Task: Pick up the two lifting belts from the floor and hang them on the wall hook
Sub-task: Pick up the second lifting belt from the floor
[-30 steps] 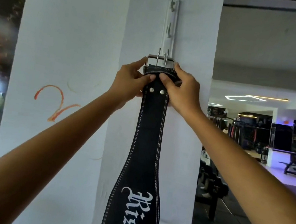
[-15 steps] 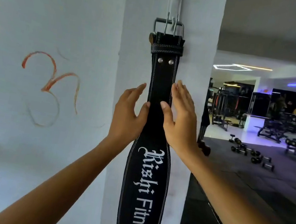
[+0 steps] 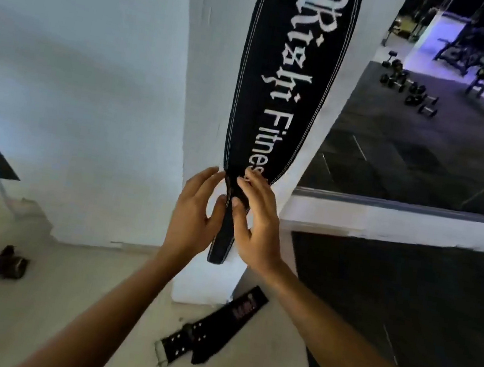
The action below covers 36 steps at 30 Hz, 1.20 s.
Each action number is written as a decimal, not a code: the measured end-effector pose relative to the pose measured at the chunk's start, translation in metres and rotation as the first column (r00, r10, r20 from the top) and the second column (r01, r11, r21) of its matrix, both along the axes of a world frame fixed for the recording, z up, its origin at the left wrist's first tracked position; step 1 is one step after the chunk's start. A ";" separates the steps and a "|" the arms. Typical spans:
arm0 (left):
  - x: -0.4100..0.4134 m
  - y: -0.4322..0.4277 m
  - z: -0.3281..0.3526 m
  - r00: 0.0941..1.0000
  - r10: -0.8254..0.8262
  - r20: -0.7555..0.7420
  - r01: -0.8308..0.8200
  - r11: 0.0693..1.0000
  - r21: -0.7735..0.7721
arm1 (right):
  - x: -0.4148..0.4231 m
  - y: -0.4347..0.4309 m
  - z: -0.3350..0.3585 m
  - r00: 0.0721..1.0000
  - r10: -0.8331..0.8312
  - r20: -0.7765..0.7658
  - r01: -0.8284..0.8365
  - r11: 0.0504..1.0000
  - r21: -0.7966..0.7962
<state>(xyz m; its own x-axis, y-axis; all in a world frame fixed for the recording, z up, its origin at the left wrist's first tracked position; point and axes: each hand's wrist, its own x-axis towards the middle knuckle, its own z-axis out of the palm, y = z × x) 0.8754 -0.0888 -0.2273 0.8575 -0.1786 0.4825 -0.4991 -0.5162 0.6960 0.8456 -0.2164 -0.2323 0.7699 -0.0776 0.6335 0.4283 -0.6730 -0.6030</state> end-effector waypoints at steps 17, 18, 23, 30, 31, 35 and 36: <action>-0.076 0.025 -0.390 0.238 0.220 -0.946 -0.421 0.901 0.104 | -0.047 0.001 -0.392 0.325 0.121 -0.938 -0.415 0.910 -0.027; -0.083 0.026 -0.423 0.184 0.223 -0.957 -0.447 0.886 0.120 | -0.049 0.002 -0.421 0.276 0.111 -0.955 -0.455 0.890 -0.028; -0.120 0.022 -0.596 -0.101 0.163 -0.981 -0.596 0.780 0.191 | -0.046 0.007 -0.575 0.182 0.072 -0.981 -0.612 0.789 -0.056; -0.127 0.006 -0.779 -0.332 -0.067 -0.941 -0.742 0.635 0.216 | 0.003 0.004 -0.766 0.143 -0.020 -0.989 -0.676 0.728 -0.113; -0.124 0.005 -0.801 -0.337 -0.109 -0.935 -0.776 0.594 0.210 | 0.016 0.004 -0.790 0.148 -0.029 -0.989 -0.712 0.691 -0.127; -0.121 -0.003 -0.875 -0.333 -0.192 -0.923 -0.822 0.538 0.184 | 0.063 0.008 -0.870 0.232 -0.126 -0.965 -0.880 0.395 -0.263; -0.123 -0.004 -0.888 -0.335 -0.215 -0.917 -0.828 0.532 0.178 | 0.070 0.010 -0.883 0.259 -0.158 -0.953 -0.895 0.333 -0.298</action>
